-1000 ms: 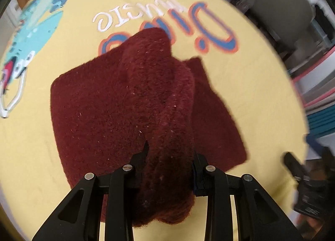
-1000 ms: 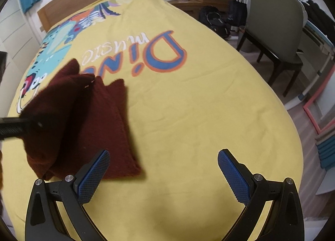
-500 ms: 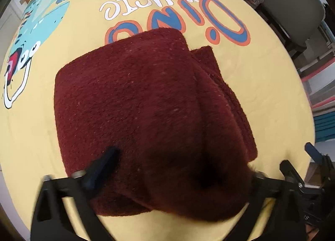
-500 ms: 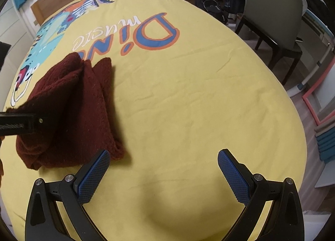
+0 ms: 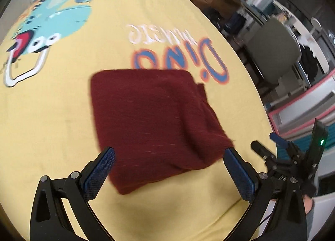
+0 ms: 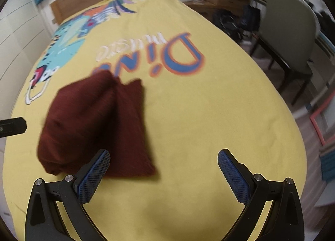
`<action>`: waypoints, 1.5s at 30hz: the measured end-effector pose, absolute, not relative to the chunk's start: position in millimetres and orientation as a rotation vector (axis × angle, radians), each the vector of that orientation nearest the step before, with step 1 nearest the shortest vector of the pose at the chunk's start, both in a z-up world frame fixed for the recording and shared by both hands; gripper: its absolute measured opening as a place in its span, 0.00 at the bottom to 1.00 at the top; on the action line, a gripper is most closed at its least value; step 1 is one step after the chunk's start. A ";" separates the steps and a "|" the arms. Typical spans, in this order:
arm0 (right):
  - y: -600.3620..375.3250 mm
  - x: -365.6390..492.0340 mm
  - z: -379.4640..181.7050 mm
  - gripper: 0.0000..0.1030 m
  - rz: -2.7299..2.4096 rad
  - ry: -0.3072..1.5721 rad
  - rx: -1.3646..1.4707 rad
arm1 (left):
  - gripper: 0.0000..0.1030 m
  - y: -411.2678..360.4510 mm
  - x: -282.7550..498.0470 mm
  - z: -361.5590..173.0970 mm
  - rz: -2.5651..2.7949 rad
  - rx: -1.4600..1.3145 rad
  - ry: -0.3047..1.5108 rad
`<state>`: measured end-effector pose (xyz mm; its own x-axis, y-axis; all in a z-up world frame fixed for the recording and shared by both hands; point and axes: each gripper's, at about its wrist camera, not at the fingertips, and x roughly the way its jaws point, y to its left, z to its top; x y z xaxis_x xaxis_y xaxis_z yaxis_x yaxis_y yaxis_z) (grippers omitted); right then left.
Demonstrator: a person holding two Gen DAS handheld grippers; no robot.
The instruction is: Fold small clothes
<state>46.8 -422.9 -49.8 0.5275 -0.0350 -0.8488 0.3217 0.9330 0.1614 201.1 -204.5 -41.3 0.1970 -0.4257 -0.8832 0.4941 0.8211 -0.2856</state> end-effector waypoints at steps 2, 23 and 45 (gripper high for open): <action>-415.1 61.6 -39.5 1.00 -0.184 0.996 0.306 | 0.99 -190.2 203.5 -41.9 -0.611 0.072 1.200; -334.8 185.1 -89.7 0.63 0.033 1.365 0.312 | 0.99 -122.8 212.7 -90.0 -0.485 0.033 1.239; -398.2 127.9 -75.5 0.18 -0.004 1.242 0.416 | 0.99 -118.1 213.5 -105.3 -0.470 0.054 1.274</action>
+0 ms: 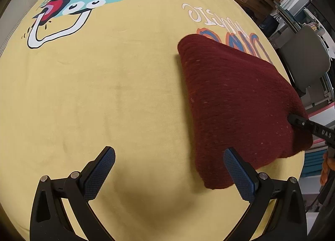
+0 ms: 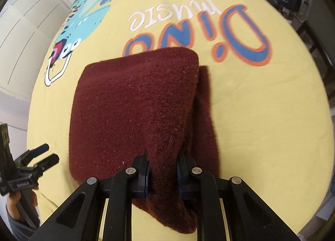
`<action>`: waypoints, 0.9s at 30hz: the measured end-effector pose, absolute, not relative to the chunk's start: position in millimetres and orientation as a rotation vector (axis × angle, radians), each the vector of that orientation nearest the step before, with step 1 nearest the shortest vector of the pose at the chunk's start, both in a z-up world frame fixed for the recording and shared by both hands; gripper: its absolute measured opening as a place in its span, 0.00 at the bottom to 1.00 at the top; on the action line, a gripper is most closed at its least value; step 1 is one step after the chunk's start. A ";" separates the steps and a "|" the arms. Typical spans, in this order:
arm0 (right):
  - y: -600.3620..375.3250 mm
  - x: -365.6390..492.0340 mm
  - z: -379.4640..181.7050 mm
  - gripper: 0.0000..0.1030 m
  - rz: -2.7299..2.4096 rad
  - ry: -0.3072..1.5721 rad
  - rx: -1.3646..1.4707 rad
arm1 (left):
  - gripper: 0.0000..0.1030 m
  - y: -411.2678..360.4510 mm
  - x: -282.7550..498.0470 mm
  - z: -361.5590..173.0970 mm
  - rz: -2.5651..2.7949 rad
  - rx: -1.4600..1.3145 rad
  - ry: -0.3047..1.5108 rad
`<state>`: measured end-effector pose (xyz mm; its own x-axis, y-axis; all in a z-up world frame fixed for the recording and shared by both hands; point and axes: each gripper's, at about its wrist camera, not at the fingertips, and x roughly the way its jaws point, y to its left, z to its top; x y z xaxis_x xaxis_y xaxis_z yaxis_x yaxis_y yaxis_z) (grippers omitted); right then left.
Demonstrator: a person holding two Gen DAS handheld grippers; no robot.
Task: Fold small clothes
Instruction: 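Grasp the edge of the folded dark red sweater with the right tool and lift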
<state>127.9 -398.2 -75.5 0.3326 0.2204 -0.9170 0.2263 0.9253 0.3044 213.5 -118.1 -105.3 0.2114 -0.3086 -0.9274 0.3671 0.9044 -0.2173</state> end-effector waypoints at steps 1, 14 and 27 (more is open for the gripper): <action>-400.5 121.2 -75.1 0.18 -0.013 1.241 0.402 | 0.99 -119.9 212.6 -105.4 -0.473 0.056 1.274; -408.3 113.1 -93.7 0.76 -0.082 1.237 0.384 | 0.99 -129.0 213.0 -103.9 -0.488 0.057 1.275; -392.4 144.5 -93.7 1.00 -0.035 1.240 0.356 | 0.99 -206.7 243.1 -117.2 -0.555 0.098 1.330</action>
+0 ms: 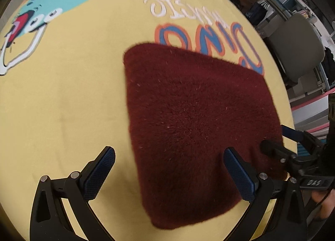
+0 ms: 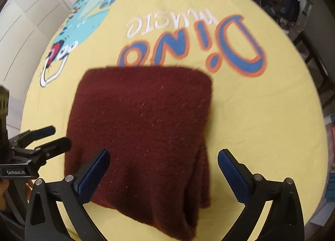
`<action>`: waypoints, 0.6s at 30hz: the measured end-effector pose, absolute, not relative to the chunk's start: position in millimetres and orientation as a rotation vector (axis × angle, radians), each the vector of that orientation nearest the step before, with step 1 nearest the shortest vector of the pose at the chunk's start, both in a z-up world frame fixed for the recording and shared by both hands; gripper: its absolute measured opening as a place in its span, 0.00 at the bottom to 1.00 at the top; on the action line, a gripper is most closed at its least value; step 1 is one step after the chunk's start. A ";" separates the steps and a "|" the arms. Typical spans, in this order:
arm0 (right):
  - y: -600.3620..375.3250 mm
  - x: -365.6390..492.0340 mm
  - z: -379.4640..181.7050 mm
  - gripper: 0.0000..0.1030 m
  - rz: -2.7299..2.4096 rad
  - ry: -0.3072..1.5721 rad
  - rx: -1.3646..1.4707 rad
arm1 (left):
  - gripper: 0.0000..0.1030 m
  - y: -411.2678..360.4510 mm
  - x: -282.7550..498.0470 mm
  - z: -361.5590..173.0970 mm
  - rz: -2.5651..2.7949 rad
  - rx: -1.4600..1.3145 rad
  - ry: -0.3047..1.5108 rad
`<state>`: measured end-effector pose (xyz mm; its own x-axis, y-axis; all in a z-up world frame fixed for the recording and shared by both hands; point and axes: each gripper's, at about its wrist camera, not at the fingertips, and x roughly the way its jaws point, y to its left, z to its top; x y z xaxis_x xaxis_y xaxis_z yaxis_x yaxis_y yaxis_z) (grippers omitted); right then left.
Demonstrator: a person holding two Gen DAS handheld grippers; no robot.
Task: Fold small clothes
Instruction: 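Grasp the edge of the folded dark red sweater with the right tool and lift, then fold the lifted sweater over with the right tool while the left tool grips it too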
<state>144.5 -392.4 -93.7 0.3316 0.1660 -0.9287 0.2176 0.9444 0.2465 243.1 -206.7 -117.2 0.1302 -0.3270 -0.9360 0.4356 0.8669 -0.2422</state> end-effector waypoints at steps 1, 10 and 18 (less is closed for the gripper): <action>-392.7 145.4 -101.4 1.00 -0.048 1.258 0.353 | 0.99 -208.6 244.8 -121.8 -0.549 0.105 1.336; -409.0 134.3 -153.4 1.00 -0.002 1.248 0.456 | 1.00 -209.3 236.8 -162.9 -0.511 0.132 1.351; -420.0 132.5 -181.5 0.99 0.069 1.289 0.638 | 1.00 -216.8 226.6 -166.0 -0.509 0.198 1.319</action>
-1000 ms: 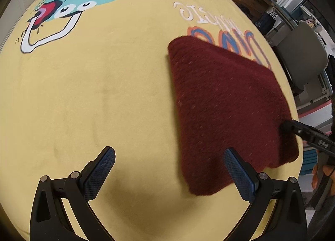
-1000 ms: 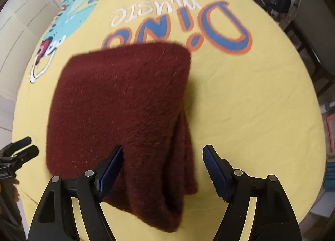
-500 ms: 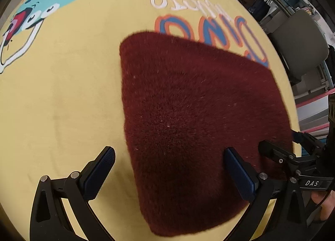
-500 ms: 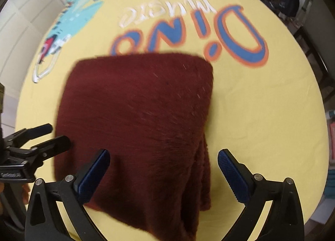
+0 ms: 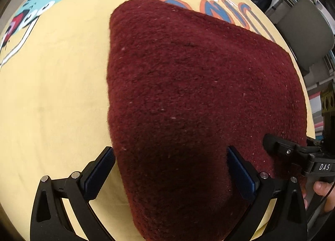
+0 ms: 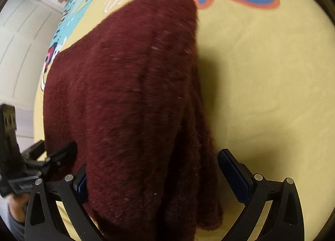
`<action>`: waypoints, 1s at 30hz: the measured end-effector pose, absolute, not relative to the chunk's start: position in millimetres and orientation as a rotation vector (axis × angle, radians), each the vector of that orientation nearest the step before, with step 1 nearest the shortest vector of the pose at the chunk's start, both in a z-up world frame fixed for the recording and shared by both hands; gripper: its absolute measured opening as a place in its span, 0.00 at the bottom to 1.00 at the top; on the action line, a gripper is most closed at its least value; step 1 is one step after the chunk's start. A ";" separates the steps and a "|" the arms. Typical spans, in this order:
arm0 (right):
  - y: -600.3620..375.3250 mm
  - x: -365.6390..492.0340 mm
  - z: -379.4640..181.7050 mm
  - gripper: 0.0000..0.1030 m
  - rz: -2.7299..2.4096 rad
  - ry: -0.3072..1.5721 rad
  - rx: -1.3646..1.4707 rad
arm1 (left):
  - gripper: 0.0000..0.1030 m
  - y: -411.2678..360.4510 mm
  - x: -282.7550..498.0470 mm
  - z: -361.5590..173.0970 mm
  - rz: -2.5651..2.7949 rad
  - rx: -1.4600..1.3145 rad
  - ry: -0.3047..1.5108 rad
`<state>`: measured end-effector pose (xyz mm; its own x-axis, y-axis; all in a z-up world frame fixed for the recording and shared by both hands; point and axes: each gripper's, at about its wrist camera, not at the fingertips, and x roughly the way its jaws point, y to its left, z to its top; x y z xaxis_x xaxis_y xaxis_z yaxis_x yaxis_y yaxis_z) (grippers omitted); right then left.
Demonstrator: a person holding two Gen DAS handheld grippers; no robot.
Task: Fold small clothes
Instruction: 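Fold the lifted sweater over with the right tool while the left tool grips it too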
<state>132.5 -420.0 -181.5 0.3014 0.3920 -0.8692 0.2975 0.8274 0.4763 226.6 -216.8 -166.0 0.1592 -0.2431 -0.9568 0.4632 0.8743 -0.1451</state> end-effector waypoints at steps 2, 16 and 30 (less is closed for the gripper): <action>-419.0 131.4 -183.1 0.99 0.066 1.285 0.653 | 0.95 -218.9 225.6 -166.0 -0.517 0.202 1.319; -399.8 134.7 -161.7 0.58 0.058 1.288 0.648 | 0.48 -214.5 219.7 -147.9 -0.631 0.162 1.301; -349.2 132.3 -79.3 0.42 0.101 1.150 0.523 | 0.41 -142.3 203.7 -60.3 -0.737 0.106 1.131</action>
<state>132.3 -349.2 -79.3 0.4182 0.3387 -0.8429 0.1866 0.8761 0.4446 203.7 -142.3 -60.3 0.2199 -0.4804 -0.8490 0.5831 0.7624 -0.2804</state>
